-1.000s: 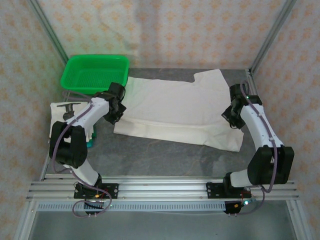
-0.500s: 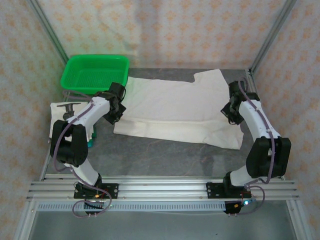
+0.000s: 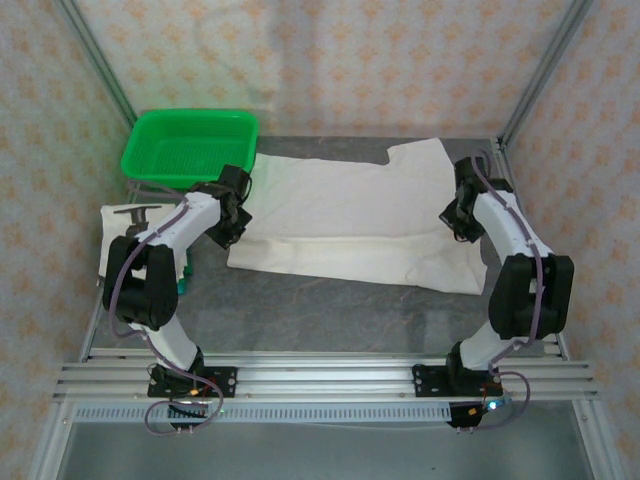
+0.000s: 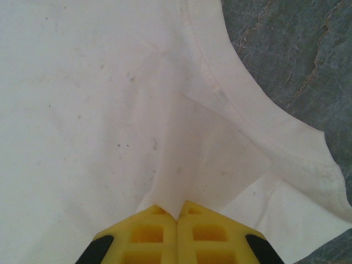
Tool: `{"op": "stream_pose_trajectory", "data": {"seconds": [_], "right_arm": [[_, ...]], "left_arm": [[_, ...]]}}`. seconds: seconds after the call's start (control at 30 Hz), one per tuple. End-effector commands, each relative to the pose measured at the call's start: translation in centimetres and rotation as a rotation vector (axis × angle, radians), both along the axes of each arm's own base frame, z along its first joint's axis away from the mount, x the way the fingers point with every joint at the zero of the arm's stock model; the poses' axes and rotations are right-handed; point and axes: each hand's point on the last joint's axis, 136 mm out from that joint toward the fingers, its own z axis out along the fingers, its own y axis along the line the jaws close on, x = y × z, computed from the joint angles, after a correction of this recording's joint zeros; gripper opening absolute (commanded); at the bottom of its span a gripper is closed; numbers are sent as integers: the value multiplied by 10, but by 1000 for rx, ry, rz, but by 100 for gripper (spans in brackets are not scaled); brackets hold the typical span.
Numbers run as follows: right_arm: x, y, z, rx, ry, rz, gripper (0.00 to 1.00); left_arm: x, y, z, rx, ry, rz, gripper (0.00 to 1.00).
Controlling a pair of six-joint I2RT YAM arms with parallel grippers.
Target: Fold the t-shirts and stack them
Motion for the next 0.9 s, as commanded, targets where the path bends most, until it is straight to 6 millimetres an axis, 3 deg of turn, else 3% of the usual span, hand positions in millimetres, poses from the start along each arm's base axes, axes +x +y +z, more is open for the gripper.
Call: {"op": "stream_pose_trajectory", "data": {"seconds": [0.0, 0.4, 0.87], "right_arm": [[8, -8, 4, -32, -19, -4, 0], [16, -8, -17, -20, 5, -9, 0], [16, -7, -32, -14, 30, -11, 0]], "left_arm": [[-4, 14, -3, 57, 38, 7, 0], [14, 10, -14, 48, 47, -6, 0], [35, 8, -7, 58, 26, -29, 0]]}}
